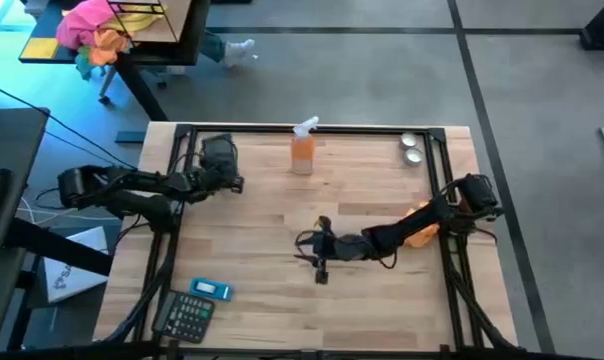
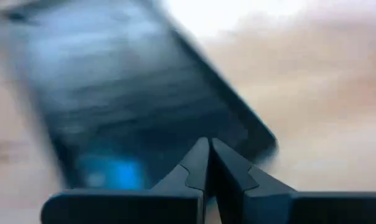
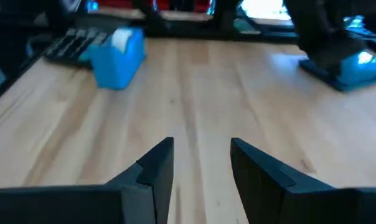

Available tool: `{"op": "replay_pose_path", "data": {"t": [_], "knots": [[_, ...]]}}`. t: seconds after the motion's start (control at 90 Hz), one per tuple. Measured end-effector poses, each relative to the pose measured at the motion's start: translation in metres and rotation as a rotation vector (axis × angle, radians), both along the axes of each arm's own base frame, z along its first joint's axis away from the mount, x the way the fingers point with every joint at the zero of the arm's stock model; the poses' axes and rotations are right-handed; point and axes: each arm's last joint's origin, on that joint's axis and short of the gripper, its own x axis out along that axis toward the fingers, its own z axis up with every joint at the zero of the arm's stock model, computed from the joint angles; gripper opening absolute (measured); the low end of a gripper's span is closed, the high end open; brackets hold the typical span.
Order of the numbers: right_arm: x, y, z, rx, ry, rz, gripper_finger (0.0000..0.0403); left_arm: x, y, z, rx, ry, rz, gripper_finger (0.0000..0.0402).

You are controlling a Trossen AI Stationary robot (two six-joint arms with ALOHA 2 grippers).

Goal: Apply microfiber cloth
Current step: Spray the tablet using the spray bottle

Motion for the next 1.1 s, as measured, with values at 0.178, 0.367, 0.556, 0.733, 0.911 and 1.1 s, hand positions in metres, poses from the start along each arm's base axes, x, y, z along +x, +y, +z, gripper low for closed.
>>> {"op": "replay_pose_path", "data": {"t": [0.178, 0.367, 0.556, 0.733, 0.911, 1.1], "knots": [[0.002, 0.001, 0.001, -0.092, 0.074, -0.012, 0.0128, 0.021, -0.051, 0.001, -0.276, -0.176, -0.355, 0.0], [0.003, -0.012, -0.006, -0.184, 0.148, -0.042, 0.0128, 0.03, -0.113, 0.02, -0.413, -0.337, -0.594, 0.0], [0.017, -0.005, -0.032, -0.374, 0.177, 0.085, 0.0128, 0.029, -0.135, 0.052, -0.254, -0.435, -0.605, 0.0], [0.047, 0.017, -0.062, -0.524, 0.218, 0.122, 0.0129, -0.001, -0.127, 0.048, -0.194, -0.178, -0.402, 0.0], [0.077, 0.028, -0.066, -0.697, 0.244, 0.077, 0.0129, -0.022, -0.123, 0.021, -0.254, 0.019, -0.268, 0.0], [0.097, 0.028, -0.065, -0.887, 0.353, 0.195, 0.0129, -0.006, -0.134, 0.004, -0.278, -0.121, -0.377, 0.0]]}}
